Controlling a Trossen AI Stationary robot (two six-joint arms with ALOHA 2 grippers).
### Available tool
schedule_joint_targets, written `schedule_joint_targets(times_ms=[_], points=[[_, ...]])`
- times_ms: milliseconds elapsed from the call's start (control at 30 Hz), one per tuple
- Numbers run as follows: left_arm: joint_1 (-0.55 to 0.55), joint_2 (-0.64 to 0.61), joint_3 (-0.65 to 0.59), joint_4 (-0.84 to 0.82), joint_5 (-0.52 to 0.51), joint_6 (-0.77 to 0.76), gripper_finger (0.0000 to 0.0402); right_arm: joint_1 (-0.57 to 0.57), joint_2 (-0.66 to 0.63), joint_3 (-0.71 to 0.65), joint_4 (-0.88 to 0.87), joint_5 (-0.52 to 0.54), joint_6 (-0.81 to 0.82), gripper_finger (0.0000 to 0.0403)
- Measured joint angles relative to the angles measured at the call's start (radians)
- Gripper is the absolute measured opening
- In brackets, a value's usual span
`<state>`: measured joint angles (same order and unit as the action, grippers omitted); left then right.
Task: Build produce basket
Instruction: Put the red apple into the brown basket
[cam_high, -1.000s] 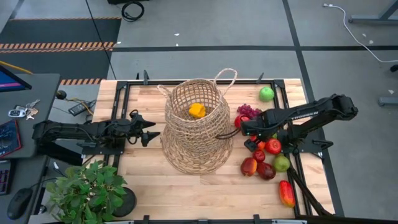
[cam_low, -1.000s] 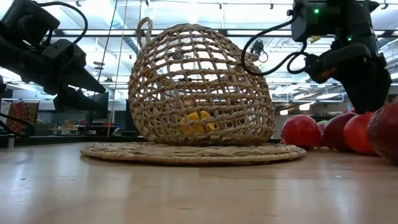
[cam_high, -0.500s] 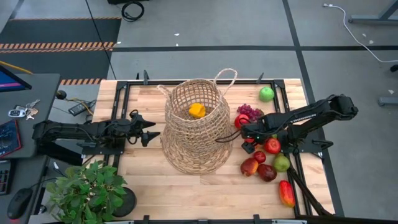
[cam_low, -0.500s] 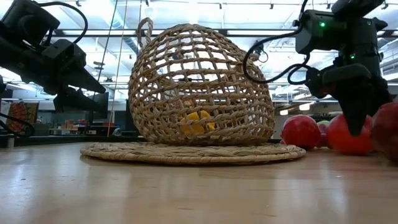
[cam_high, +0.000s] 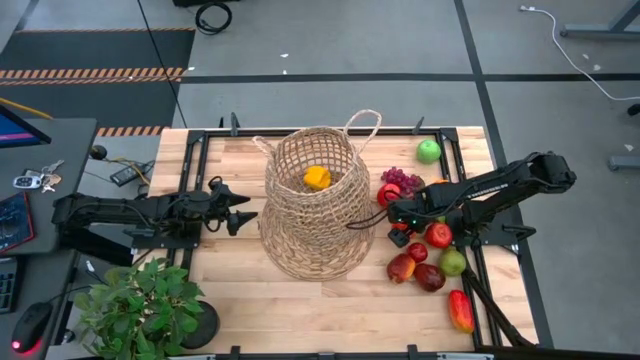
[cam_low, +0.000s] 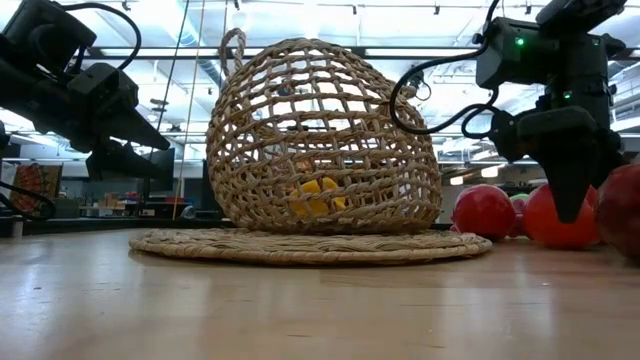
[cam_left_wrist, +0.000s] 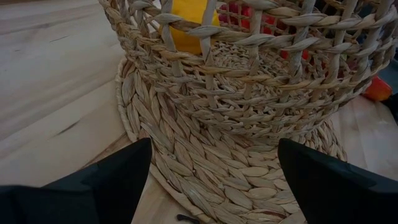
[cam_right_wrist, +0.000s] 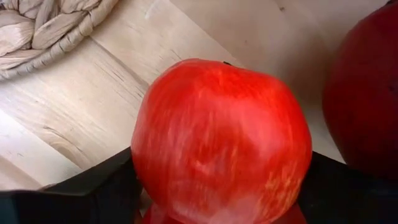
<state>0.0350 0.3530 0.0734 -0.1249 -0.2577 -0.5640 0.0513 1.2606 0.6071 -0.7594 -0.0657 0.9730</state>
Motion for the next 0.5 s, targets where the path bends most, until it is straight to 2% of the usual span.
schedule_joint_targets(times_ms=[267, 500], points=[[0.000, 0.000, 0.000, 0.000, 0.000, 0.000, 0.0357, 0.015, -0.033, 0.072, 0.003, -0.089, -0.013, 0.0353], [0.000, 0.000, 0.000, 0.000, 0.000, 0.000, 0.0357, 0.027, -0.106, 0.197, 0.042, -0.193, -0.113, 0.0354]])
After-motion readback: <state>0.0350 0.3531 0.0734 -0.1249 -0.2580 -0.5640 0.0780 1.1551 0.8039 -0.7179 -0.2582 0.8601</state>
